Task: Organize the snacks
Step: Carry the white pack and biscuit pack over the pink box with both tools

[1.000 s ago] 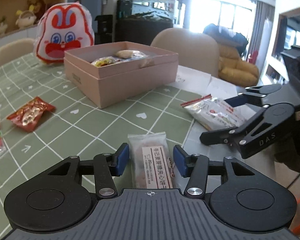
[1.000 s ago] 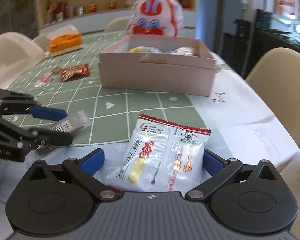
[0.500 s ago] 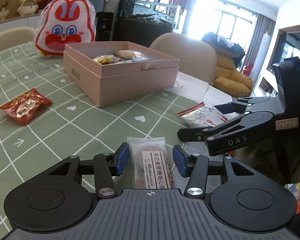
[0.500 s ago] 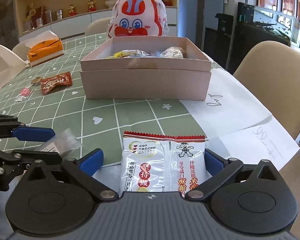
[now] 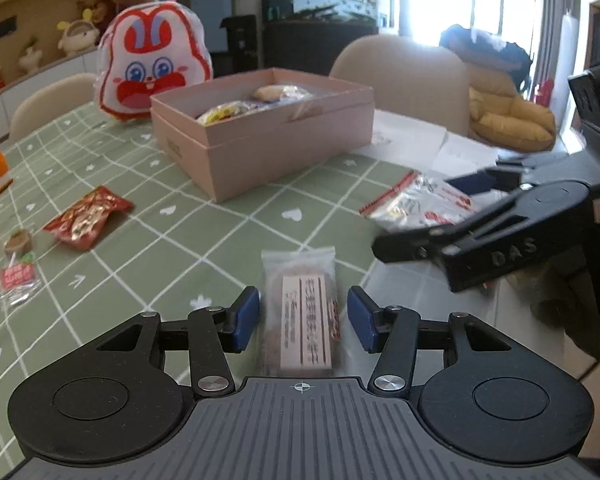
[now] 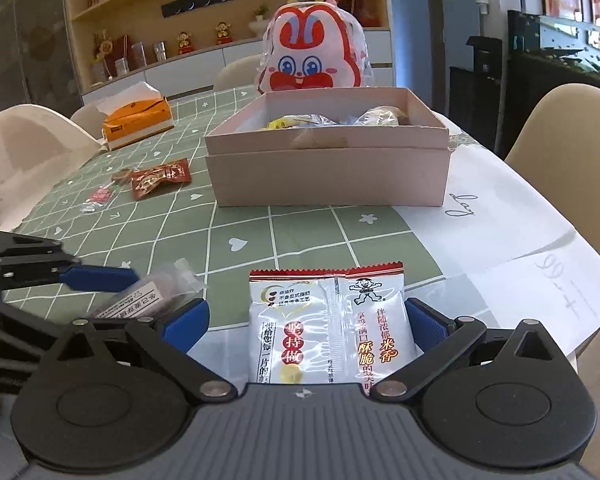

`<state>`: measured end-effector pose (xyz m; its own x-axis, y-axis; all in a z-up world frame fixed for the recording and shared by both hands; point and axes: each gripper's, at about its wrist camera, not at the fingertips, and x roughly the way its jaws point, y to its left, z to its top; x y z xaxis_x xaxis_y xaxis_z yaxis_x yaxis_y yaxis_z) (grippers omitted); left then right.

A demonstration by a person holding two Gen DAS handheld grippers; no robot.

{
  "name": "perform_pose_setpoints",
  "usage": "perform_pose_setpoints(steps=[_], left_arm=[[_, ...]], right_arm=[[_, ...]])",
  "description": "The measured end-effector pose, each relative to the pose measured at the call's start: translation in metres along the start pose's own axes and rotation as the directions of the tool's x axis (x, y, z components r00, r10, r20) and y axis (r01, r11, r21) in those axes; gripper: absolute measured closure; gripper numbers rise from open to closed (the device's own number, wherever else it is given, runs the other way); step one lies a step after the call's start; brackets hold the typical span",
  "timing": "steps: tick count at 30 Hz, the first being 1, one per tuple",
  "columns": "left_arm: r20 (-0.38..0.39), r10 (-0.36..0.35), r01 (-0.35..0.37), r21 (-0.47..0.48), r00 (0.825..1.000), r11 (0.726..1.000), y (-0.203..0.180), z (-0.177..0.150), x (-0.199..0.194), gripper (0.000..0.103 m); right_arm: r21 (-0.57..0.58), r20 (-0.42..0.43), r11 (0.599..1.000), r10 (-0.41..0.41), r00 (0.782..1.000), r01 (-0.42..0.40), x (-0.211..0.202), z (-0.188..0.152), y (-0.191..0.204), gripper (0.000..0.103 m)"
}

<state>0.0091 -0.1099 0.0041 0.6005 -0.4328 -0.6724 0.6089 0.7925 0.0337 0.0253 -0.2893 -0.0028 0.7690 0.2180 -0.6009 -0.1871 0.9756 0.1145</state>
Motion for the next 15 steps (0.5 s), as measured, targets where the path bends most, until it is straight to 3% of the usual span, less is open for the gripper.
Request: perform_pose_setpoints(steps=[4, 15], left_arm=[[-0.045, -0.019, 0.020, 0.010, 0.999, 1.000, -0.003, 0.000, -0.006, 0.048], [0.038, -0.066, 0.065, 0.027, 0.997, 0.998, 0.002, -0.007, -0.003, 0.051]], right_arm=[[-0.033, -0.011, 0.999, -0.034, 0.999, 0.034, 0.002, 0.000, 0.006, 0.002], [-0.077, -0.032, 0.995, -0.071, 0.997, 0.068, 0.009, 0.004, 0.013, 0.005]])
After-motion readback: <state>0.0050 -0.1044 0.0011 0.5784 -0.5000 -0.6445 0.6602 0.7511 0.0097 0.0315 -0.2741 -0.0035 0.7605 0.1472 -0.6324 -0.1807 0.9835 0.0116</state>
